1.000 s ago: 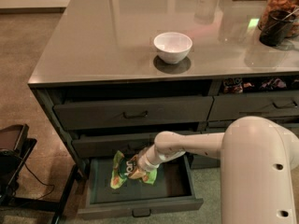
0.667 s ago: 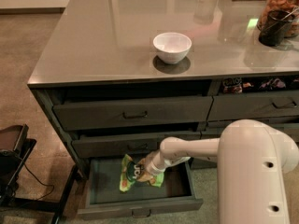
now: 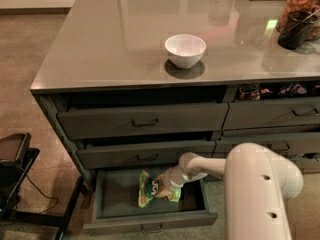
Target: Place green rice chip bag into bottom drawer
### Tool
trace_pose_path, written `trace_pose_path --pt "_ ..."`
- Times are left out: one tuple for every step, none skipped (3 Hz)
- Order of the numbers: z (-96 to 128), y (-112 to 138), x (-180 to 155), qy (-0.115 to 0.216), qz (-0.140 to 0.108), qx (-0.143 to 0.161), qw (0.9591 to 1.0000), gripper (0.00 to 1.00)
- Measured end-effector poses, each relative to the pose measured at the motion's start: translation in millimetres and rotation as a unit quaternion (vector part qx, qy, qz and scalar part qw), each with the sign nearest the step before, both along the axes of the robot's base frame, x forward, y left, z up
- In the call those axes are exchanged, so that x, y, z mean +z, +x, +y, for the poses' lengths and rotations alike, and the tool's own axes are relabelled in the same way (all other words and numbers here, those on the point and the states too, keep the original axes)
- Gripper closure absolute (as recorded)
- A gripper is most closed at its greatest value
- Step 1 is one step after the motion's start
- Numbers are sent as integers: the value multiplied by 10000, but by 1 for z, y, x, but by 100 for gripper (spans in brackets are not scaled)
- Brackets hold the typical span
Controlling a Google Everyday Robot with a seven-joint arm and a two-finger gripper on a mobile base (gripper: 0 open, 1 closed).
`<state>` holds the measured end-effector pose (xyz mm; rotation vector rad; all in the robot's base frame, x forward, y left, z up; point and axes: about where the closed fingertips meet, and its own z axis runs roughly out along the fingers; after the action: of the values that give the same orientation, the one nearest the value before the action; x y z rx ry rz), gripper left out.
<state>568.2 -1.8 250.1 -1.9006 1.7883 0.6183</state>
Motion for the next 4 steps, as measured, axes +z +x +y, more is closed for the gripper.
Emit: trace_pose_path --pt "-7 13 -34 219 107 71 9997 100" --pt "-15 29 -53 397 22 89 9992 100" --pt "-17 38 -52 386 -47 50 9992 83" --pt "-15 34 -53 385 -20 64 9992 59"
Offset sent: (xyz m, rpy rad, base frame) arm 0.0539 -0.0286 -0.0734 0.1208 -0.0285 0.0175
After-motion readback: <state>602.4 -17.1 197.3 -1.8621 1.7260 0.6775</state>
